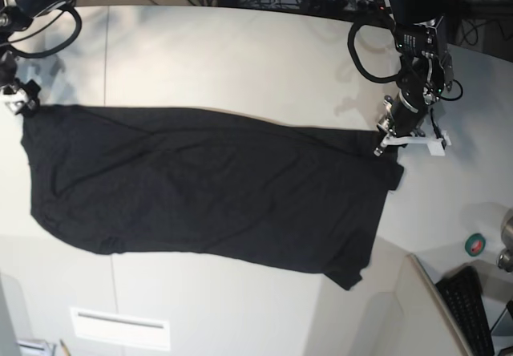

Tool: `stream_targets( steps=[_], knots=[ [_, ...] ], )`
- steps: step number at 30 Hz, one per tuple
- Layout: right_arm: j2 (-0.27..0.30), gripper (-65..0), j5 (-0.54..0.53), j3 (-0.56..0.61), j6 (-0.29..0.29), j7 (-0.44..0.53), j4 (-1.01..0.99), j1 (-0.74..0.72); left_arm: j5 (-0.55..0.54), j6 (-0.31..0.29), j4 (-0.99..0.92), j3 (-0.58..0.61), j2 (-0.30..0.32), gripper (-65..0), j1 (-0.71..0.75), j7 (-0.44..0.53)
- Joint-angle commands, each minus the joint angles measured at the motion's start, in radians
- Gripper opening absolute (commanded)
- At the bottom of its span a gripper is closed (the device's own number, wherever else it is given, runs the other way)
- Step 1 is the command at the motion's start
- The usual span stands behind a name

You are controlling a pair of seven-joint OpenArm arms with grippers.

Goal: Layout the t-shirt on the table in an organized manner, then fold the t-shirt properly
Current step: 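Hold the shirt edges with both grippers and adjust the grip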

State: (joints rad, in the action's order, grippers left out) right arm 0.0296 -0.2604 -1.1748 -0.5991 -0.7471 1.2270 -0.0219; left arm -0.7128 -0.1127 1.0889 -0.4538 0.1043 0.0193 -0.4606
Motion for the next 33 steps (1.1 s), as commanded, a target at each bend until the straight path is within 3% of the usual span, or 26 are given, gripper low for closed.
stream_targets(
  steps=[1, 5, 9, 14, 16, 20, 22, 26, 28, 31, 33],
  knots=[
    [0.025, -25.5, -0.014, -0.004, -0.002, 0.013, -0.031, -0.026, -0.006, -0.006, 0.015, -0.004, 0.012, -65.0, -0.011, 0.004],
    [0.06, -25.8, -0.015, -0.006, 0.0, 0.013, -0.16, -0.057, -0.006, -0.006, 0.015, -0.006, 0.013, -65.0, -0.008, 0.003],
    [0.06, -26.0, -0.014, -0.006, 0.003, 0.021, -0.221, -0.08, -0.006, -0.006, 0.015, -0.006, 0.013, -65.0, -0.008, 0.003],
    [0.06, -26.6, -0.018, -0.006, 0.067, 0.079, -0.26, -0.094, -0.006, -0.006, 0.024, -0.006, 0.015, -65.0, -0.011, 0.003],
    [0.06, -35.1, -0.02, -0.006, 0.071, 0.077, -0.253, -0.094, -0.006, -0.006, 0.056, 0.003, 0.024, -65.0, -0.002, 0.003],
    [0.06, -62.4, -0.02, -0.006, 0.071, 0.076, -0.25, -0.092, -0.008, -0.006, 0.09, -0.001, 0.027, -65.0, 0.015, 0.001],
    [0.06, -65.0, -0.02, -0.006, 0.071, 0.076, -0.25, -0.092, -0.009, -0.006, 0.09, -0.006, 0.027, -62.7, 0.021, 0.001],
    [0.06, -65.0, -0.02, -0.006, 0.071, 0.074, -0.253, -0.092, -0.011, -0.006, 0.089, -0.006, 0.025, -49.4, 0.024, 0.001],
    [0.06, -65.0, -0.02, -0.006, 0.071, 0.074, -0.255, -0.092, -0.011, -0.006, 0.089, -0.006, 0.025, -47.2, 0.024, 0.001],
    [0.06, -65.0, -0.02, -0.001, 0.071, 0.074, -0.252, -0.092, -0.011, -0.006, 0.089, -0.006, 0.024, -51.5, 0.024, 0.001],
    [0.06, -65.0, -0.018, 0.0, 0.071, 0.074, -0.25, -0.094, -0.011, -0.006, 0.089, -0.001, 0.025, -62.5, 0.024, 0.001]
  ],
)
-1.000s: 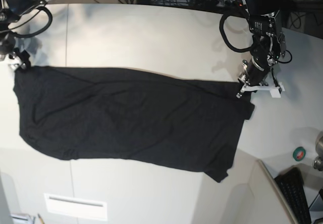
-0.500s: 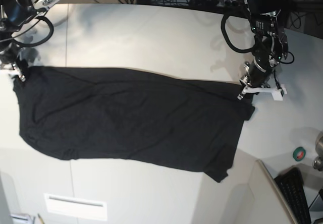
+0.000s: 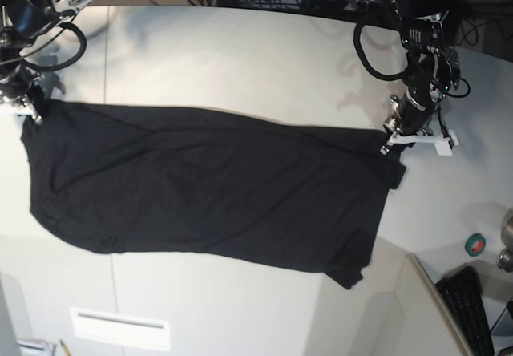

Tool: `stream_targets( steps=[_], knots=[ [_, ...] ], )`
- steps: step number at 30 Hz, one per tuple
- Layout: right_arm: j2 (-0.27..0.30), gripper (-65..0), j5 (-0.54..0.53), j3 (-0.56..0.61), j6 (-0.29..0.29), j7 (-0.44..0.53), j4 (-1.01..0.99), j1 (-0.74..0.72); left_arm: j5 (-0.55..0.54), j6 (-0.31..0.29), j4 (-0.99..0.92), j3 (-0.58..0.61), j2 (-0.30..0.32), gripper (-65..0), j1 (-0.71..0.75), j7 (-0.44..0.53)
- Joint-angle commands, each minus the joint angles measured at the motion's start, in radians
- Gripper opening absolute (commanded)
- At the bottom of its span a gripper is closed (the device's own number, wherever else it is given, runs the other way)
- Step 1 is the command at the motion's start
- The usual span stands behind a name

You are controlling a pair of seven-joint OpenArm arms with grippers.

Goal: Layout the t-shirt on the table in an organized manner, then fold the t-shirt properly

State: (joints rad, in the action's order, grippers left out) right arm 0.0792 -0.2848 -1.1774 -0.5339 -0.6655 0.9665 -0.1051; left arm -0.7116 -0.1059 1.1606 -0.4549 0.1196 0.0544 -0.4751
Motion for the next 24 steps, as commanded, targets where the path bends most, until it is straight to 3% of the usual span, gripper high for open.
stream_targets(
  steps=[1, 10, 15, 17, 20, 24],
  knots=[
    [0.011, -65.0, 0.008, 0.003, 0.005, -0.007, 0.01, -0.011, -0.012, -0.013, 0.017, 0.002, 0.01, -65.0, -0.014, 0.016],
    [0.026, -65.0, 0.008, 0.004, 0.011, -0.02, 0.027, -0.015, -0.012, -0.012, 0.052, 0.005, 0.013, -65.0, -0.024, 0.011],
    [0.04, -65.0, 0.011, 0.004, 0.013, -0.176, 0.179, -0.048, -0.007, -0.01, 0.157, -0.006, 0.013, -65.0, -0.072, -0.147],
    [0.038, -65.0, 0.011, 0.004, 0.018, -0.228, 0.243, -0.06, -0.007, 0.024, 0.19, -0.006, 0.013, -65.0, -0.083, -0.176],
    [0.041, -65.0, 0.011, 0.026, 0.097, -0.317, 0.337, -0.094, -0.013, 0.116, 0.278, 0.005, 0.01, -65.0, -0.112, -0.213],
    [0.08, -65.0, 0.008, 0.129, 0.186, -0.389, 0.423, -0.146, -0.013, 0.13, 0.361, 0.005, 0.009, -65.0, -0.202, -0.29]
  ],
)
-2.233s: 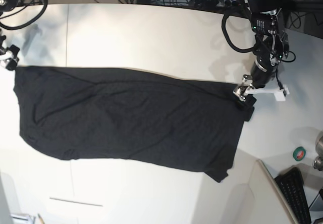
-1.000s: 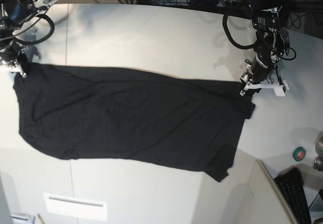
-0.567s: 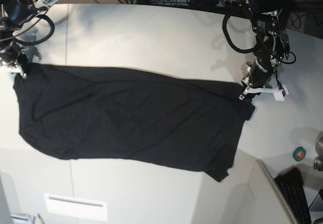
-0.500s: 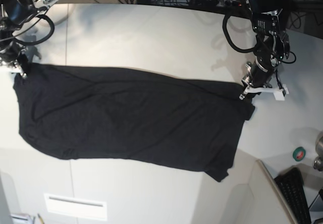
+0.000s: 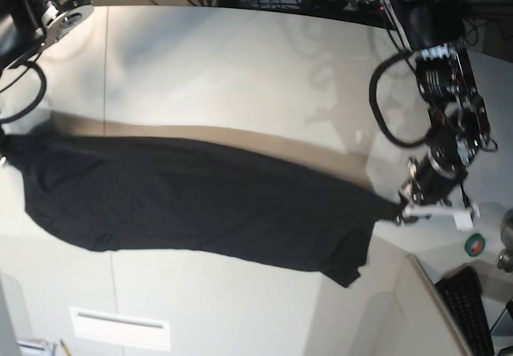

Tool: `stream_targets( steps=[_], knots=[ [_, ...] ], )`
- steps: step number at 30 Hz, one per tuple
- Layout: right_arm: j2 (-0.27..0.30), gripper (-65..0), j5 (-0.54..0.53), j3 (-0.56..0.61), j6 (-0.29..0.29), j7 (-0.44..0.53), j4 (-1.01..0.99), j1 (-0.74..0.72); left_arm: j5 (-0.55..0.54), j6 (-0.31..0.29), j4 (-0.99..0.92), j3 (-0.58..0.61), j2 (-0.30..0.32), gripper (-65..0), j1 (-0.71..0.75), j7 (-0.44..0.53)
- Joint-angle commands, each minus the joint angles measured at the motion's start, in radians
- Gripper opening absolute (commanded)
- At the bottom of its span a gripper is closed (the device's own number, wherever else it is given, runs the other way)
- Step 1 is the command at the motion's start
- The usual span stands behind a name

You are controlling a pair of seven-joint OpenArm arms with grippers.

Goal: Layout the t-shirt on the table in an organized manner, then fold the t-shirt properly

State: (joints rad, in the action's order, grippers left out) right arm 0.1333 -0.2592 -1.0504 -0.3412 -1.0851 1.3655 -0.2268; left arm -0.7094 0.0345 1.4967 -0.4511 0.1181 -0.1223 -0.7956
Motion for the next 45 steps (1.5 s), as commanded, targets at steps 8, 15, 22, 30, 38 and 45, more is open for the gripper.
stream_targets(
  steps=[8, 15, 22, 30, 38, 45],
  knots=[
    [0.147, -65.0, -0.019, 0.052, 0.19, -0.152, 0.044, -0.21, -0.013, -0.009, 0.04, -0.01, 0.013, -65.0, -0.241, -0.121],
    [0.148, -65.0, -0.021, 0.052, 0.185, -0.201, 0.042, -0.144, -0.013, -0.009, 0.135, -0.01, 0.013, -65.0, -0.115, -0.115],
    [0.064, -65.0, -0.021, 0.052, 0.146, -0.031, 0.042, 0.077, -0.013, -0.009, 0.239, -0.012, 0.012, -65.0, 0.2, -0.038],
    [0.032, -65.0, -0.019, 0.052, 0.087, 0.058, 0.051, 0.214, -0.014, -0.009, 0.259, -0.012, 0.039, -65.0, 0.332, 0.005],
    [0.119, -65.0, -0.016, 0.108, 0.089, 0.003, 0.114, 0.059, -0.009, -0.009, 0.282, -0.001, 0.041, -65.0, 0.098, -0.089],
    [0.176, -65.0, -0.015, 0.255, 0.093, 0.001, 0.111, -0.15, -0.009, -0.009, 0.167, 0.001, 0.033, -65.0, -0.201, -0.184]
  ],
)
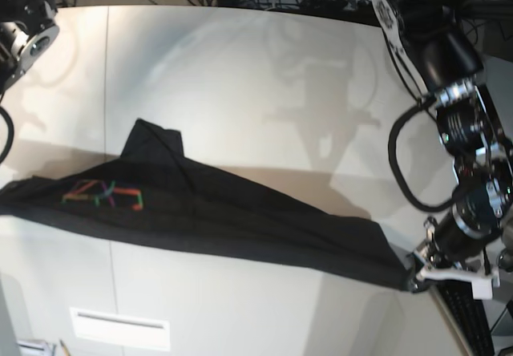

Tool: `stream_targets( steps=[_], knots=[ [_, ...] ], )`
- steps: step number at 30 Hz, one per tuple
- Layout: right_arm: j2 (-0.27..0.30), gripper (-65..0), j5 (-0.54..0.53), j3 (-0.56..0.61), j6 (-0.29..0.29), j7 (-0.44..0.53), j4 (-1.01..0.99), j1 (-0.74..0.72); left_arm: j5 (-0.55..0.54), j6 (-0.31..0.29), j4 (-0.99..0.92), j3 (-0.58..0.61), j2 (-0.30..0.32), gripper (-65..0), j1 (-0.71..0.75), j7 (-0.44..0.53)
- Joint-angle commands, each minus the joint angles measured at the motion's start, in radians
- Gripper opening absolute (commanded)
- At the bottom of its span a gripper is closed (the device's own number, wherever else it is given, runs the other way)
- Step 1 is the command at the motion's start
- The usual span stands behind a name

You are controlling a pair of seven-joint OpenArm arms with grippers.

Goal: Layout the t-shirt on the table in an organized manner, then fold the t-shirt properly

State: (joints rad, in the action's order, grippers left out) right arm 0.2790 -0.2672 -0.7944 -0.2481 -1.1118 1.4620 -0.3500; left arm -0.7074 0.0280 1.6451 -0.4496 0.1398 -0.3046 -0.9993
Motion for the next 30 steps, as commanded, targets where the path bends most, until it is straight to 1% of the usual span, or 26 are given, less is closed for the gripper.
stream_targets(
  steps=[1, 4, 6, 10, 13, 15, 16, 19, 21, 22, 24, 26, 28, 30],
  knots=[
    [0.036, -65.0, -0.007, 0.017, 0.0, 0.028, 0.015, -0.059, -0.011, -0.003, -0.012, -0.001, 0.011, -65.0, -0.06, 0.02],
    [0.059, -65.0, -0.007, 0.074, 0.0, 0.029, 0.015, -0.145, -0.011, -0.003, -0.105, -0.001, 0.011, -65.0, -0.169, 0.02],
    [0.075, -65.0, -0.007, 0.109, 0.002, 0.049, 0.015, -0.197, -0.011, -0.003, -0.162, -0.001, 0.011, -65.0, -0.236, 0.02],
    [0.104, -65.0, -0.007, 0.185, 0.002, 0.144, 0.013, -0.274, -0.011, -0.003, -0.288, -0.001, 0.016, -65.0, -0.388, 0.021],
    [0.134, -65.0, -0.005, 0.241, 0.002, 0.235, -0.047, -0.341, -0.011, -0.003, -0.411, 0.001, 0.013, -65.0, -0.528, 0.024],
    [0.151, -65.0, -0.005, 0.267, 0.002, 0.284, -0.108, -0.395, -0.011, -0.003, -0.494, 0.007, 0.008, -65.0, -0.614, 0.066],
    [0.162, -65.0, -0.005, 0.277, 0.002, 0.31, -0.137, -0.426, -0.011, -0.003, -0.533, 0.03, 0.005, -65.0, -0.657, 0.101],
    [0.196, -65.0, -0.005, 0.289, 0.002, 0.359, -0.188, -0.528, -0.014, -0.003, -0.624, 0.159, 0.013, -65.0, -0.77, 0.222],
    [0.213, -65.0, -0.008, 0.289, 0.002, 0.355, -0.179, -0.574, -0.018, -0.003, -0.635, 0.208, 0.013, -65.0, -0.815, 0.26],
    [0.22, -65.0, -0.01, 0.289, 0.002, 0.342, -0.16, -0.599, -0.018, -0.003, -0.63, 0.219, 0.011, -65.0, -0.83, 0.26],
    [0.236, -65.0, -0.011, 0.283, -0.001, 0.287, -0.091, -0.616, -0.019, -0.003, -0.59, 0.213, 0.007, -65.0, -0.842, 0.26],
    [0.24, -65.0, -0.013, 0.278, -0.004, 0.233, -0.017, -0.608, -0.019, -0.003, -0.523, 0.197, 0.01, -65.0, -0.812, 0.26],
    [0.24, -65.0, -0.013, 0.247, -0.004, 0.181, 0.075, -0.542, -0.019, -0.003, -0.437, 0.183, 0.013, -65.0, -0.744, 0.256],
    [0.23, -65.0, -0.013, 0.203, -0.004, 0.141, 0.162, -0.449, -0.019, -0.003, -0.354, 0.179, 0.013, -65.0, -0.647, 0.211]
  ],
)
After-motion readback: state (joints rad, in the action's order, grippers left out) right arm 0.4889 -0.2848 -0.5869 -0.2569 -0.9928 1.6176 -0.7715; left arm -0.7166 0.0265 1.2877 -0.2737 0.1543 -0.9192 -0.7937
